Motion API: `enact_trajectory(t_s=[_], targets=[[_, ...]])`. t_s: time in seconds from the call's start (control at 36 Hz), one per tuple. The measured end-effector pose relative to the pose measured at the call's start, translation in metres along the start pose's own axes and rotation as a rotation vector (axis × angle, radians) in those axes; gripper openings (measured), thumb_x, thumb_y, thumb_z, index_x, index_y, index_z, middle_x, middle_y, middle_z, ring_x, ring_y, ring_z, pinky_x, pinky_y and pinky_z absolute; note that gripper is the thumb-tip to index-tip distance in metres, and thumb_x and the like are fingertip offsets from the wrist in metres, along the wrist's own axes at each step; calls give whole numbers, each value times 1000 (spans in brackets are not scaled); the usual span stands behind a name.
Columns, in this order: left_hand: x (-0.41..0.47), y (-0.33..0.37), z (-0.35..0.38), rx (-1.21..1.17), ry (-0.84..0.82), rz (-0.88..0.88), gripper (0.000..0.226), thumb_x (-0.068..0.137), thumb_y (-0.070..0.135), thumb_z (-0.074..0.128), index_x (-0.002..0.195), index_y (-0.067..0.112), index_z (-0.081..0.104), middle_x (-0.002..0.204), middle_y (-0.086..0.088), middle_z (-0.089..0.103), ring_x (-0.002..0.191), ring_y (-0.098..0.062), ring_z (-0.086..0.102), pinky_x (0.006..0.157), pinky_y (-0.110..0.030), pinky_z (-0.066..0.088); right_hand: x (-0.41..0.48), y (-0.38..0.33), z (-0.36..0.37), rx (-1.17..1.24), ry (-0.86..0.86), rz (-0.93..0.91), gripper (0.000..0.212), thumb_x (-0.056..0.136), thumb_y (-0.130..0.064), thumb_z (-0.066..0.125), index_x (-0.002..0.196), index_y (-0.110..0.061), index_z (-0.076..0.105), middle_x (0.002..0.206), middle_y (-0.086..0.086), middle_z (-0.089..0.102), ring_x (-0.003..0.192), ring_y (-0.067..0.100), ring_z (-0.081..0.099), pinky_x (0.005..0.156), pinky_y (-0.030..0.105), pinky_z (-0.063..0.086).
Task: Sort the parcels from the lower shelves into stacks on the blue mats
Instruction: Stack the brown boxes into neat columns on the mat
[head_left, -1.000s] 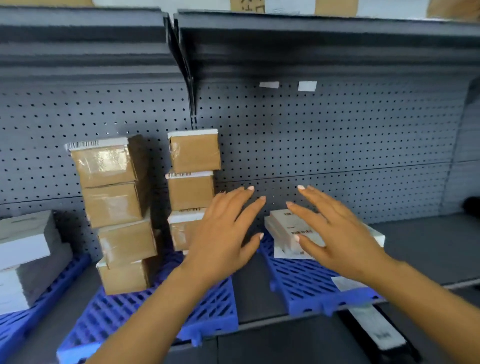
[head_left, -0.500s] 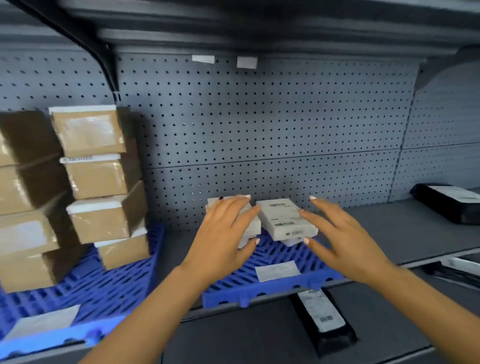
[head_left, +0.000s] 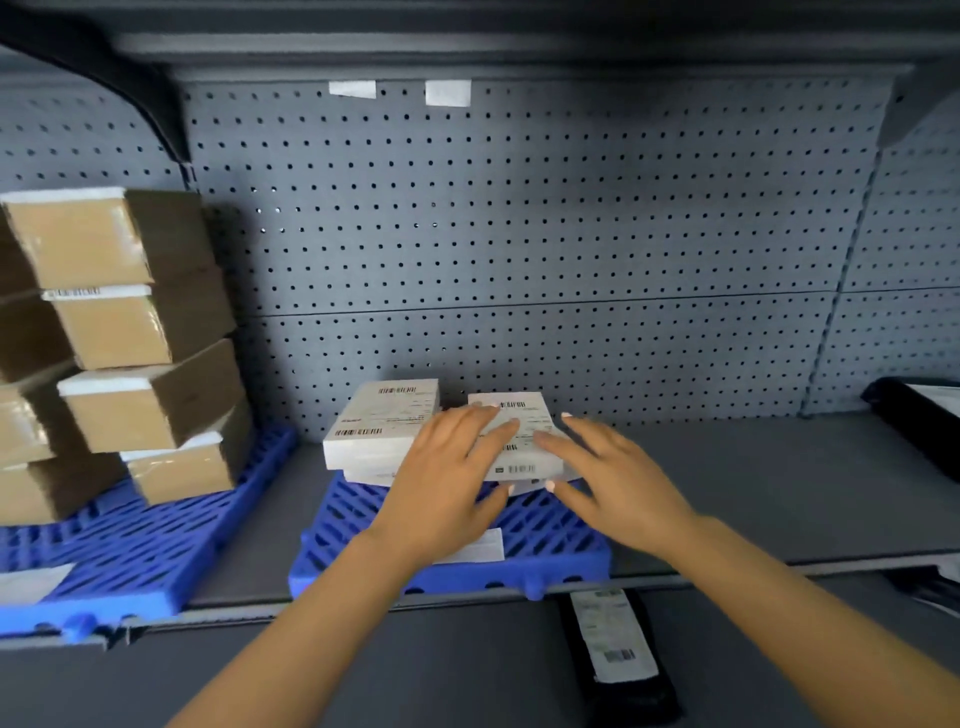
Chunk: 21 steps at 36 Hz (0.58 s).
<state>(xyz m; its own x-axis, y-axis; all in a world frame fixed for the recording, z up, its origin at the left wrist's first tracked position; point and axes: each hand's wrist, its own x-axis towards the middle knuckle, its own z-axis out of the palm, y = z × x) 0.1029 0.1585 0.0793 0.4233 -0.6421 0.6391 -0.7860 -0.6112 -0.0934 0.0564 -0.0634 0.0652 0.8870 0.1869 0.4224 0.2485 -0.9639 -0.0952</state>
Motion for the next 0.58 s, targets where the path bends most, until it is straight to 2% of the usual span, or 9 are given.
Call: enact_trajectory(t_s=[0.11, 0.17, 0.25, 0.28, 0.33, 0.42, 0.53, 0.58], targets=[[10, 3, 9, -6, -47, -1, 58, 84, 40, 56, 135, 13, 48, 134, -10, 51, 123, -28, 45, 102, -45, 42, 10, 6, 5, 33, -52, 50, 50, 101, -37, 40, 148, -42, 22, 154, 3, 27, 136, 24, 33, 109, 36, 31], [14, 1, 15, 0, -63, -14, 64, 80, 36, 69, 135, 13, 48, 134, -11, 51, 122, -28, 46, 100, -45, 43, 12, 8, 7, 79, -67, 70, 50, 101, -34, 41, 147, -42, 24, 151, 0, 32, 129, 22, 41, 103, 34, 37], [17, 0, 23, 4, -78, -18, 66, 75, 34, 76, 133, 13, 51, 134, -11, 53, 121, -28, 49, 98, -45, 43, 13, 10, 12, 179, -69, 84, 49, 99, -35, 45, 146, -41, 29, 141, -2, 44, 111, 15, 52, 94, 31, 43], [18, -1, 26, 16, -86, -3, 64, 74, 34, 76, 131, 13, 53, 133, -11, 54, 120, -28, 51, 98, -46, 44, 12, 9, 13, 200, -70, 87, 50, 99, -35, 46, 145, -41, 29, 142, -2, 43, 111, 14, 52, 96, 30, 43], [19, -3, 30, 49, -135, 40, 62, 74, 35, 76, 128, 12, 55, 134, -12, 54, 121, -30, 52, 99, -46, 44, 11, 9, 16, 223, -64, 99, 50, 99, -36, 47, 145, -41, 29, 153, -1, 31, 124, 16, 47, 102, 31, 39], [20, -7, 37, 55, -230, 66, 65, 85, 40, 65, 139, 12, 44, 146, -12, 42, 134, -29, 40, 109, -43, 32, 12, 9, 17, 256, -49, 134, 49, 98, -36, 49, 143, -45, 32, 160, -3, 13, 136, 18, 37, 106, 32, 32], [24, -15, 41, 49, -290, 73, 64, 90, 39, 58, 146, 17, 35, 148, -11, 38, 138, -29, 33, 115, -46, 23, 14, 11, 18, 272, -38, 159, 50, 98, -30, 51, 143, -42, 33, 157, 0, 20, 136, 18, 36, 107, 28, 31], [26, -21, 43, 49, -315, 71, 65, 90, 39, 58, 148, 22, 33, 147, -12, 40, 137, -31, 34, 115, -49, 25, 16, 14, 20, 276, -34, 178, 51, 97, -28, 53, 142, -42, 34, 155, 2, 27, 133, 19, 39, 109, 31, 35]])
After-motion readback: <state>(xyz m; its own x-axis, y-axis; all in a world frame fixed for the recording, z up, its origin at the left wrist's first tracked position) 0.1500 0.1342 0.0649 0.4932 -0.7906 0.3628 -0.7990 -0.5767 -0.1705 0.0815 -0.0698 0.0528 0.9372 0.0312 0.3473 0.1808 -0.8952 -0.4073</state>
